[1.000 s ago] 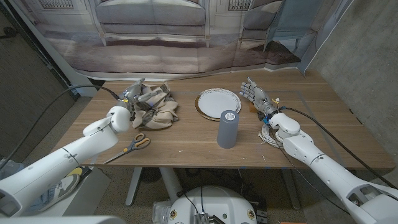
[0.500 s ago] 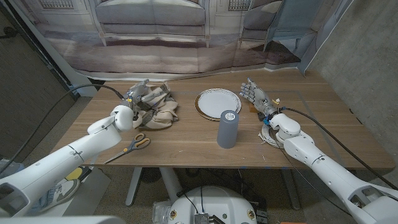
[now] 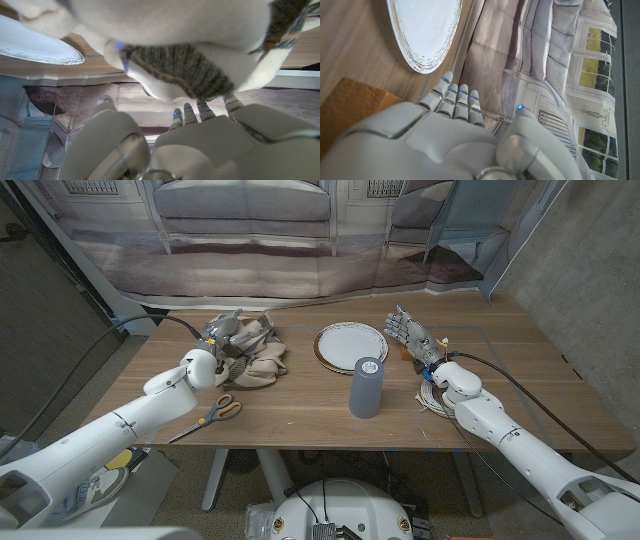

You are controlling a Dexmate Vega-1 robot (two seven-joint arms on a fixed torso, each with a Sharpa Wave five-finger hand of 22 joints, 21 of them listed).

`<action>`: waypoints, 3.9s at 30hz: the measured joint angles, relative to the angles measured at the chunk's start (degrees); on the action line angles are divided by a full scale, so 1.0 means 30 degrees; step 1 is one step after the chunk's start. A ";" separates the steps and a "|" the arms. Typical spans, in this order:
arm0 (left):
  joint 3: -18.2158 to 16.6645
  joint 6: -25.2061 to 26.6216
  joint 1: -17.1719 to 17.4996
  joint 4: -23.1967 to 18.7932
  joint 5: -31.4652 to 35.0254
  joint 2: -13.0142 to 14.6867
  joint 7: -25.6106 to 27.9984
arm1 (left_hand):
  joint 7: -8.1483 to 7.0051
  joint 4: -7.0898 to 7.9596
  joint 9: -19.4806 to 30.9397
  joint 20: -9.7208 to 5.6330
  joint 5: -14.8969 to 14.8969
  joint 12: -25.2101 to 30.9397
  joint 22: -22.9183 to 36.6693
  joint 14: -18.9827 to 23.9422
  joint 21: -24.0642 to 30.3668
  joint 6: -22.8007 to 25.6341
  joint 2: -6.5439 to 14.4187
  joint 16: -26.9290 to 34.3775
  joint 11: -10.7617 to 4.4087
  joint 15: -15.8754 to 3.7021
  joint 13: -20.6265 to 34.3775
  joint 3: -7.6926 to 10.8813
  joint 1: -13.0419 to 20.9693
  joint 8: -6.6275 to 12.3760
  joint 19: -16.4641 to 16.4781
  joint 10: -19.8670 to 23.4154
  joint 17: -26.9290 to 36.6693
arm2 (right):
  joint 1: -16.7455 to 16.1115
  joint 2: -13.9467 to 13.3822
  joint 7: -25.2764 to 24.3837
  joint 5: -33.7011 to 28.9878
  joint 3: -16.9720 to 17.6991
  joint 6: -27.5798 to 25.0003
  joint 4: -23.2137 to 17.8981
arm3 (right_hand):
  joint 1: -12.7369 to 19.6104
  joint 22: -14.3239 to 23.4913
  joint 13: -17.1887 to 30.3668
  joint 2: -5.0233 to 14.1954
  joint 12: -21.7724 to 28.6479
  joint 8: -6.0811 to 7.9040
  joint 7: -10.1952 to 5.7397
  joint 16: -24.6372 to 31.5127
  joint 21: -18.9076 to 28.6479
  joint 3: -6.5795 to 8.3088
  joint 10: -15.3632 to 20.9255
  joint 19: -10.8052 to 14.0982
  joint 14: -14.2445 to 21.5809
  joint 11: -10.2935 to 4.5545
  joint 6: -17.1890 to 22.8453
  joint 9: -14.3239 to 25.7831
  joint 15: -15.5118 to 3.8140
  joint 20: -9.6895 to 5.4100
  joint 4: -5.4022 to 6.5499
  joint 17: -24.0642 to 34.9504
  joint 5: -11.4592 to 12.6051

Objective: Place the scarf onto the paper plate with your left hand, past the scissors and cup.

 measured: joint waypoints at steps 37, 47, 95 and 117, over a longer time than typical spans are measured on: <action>0.1792 0.0612 -0.1576 0.1724 0.1639 -0.1055 -0.0590 | -0.0386 -0.0084 -0.0002 0.0072 0.0243 0.0132 0.0010 0.0202 -0.0003 0.0163 0.0129 -0.0002 -0.1012 -0.0831 -0.0001 -0.0394 0.0278 0.0074 0.0067 0.0076 -0.0004 | 0.0176 0.0129 -0.0179 -0.0151 -0.0006 0.0097 0.0316 | 0.0000 0.0000 -0.0001 0.0000 0.0000 0.0000 0.0000 0.0000 -0.0276 0.0001 -0.0001 0.0104 -0.0002 0.0000 0.0000 -0.0001 -0.0003 0.0103 0.0002 0.0000 0.0000; 0.2399 0.0861 -0.1929 0.2015 0.2176 -0.1258 -0.0842 | -0.0384 -0.0143 -0.0002 0.0070 0.0316 0.0132 0.0005 0.0118 -0.0005 0.0162 0.0231 -0.0003 -0.1125 -0.0914 -0.0001 -0.0453 0.0379 0.0073 0.0065 0.0172 -0.0004 | -0.0021 0.0126 -0.0303 -0.0065 0.0098 0.0172 0.0222 | 0.0000 -0.0001 -0.0002 0.0000 0.0000 0.0000 0.0000 0.0000 -0.0276 0.0002 0.0104 0.0103 -0.0002 0.0105 0.0000 -0.0002 -0.0003 0.0102 0.0002 0.0000 0.0000; 0.3965 0.2299 -0.2867 0.3271 0.3525 -0.2381 -0.1474 | -0.1368 -0.1814 0.0052 0.0047 0.0817 0.0328 0.0184 0.2812 0.2186 0.0514 0.0152 0.0636 -0.1742 -0.1702 0.0095 -0.1308 0.3874 0.0399 0.6909 0.0726 0.0219 | 0.0571 0.0482 0.0229 0.0201 -0.0049 0.0080 0.1050 | 0.0000 0.0098 -0.0002 0.0000 0.0000 0.0000 -0.0105 0.0000 -0.0482 -0.0079 0.0102 0.0102 -0.0003 0.0104 0.0105 -0.0002 -0.0004 0.0101 -0.0079 0.0000 0.0000; 0.4387 0.4487 -0.3094 0.2700 0.3842 -0.2559 -0.1803 | -0.1838 -0.3132 0.0850 0.1178 -0.0465 0.1054 -0.0007 0.7147 0.3768 0.5340 0.3253 0.1668 -0.2746 -0.1965 0.0503 0.0673 1.1141 0.2315 1.1903 0.4648 0.0954 | 0.0672 0.0503 0.0343 0.0223 -0.0074 0.0050 0.1063 | 0.0000 0.0094 -0.0003 0.0000 0.0000 0.0000 -0.0104 0.0000 -0.0556 -0.0078 0.0172 0.0206 -0.0003 0.0034 0.0104 -0.0003 -0.0004 0.0206 -0.0078 -0.0001 0.0000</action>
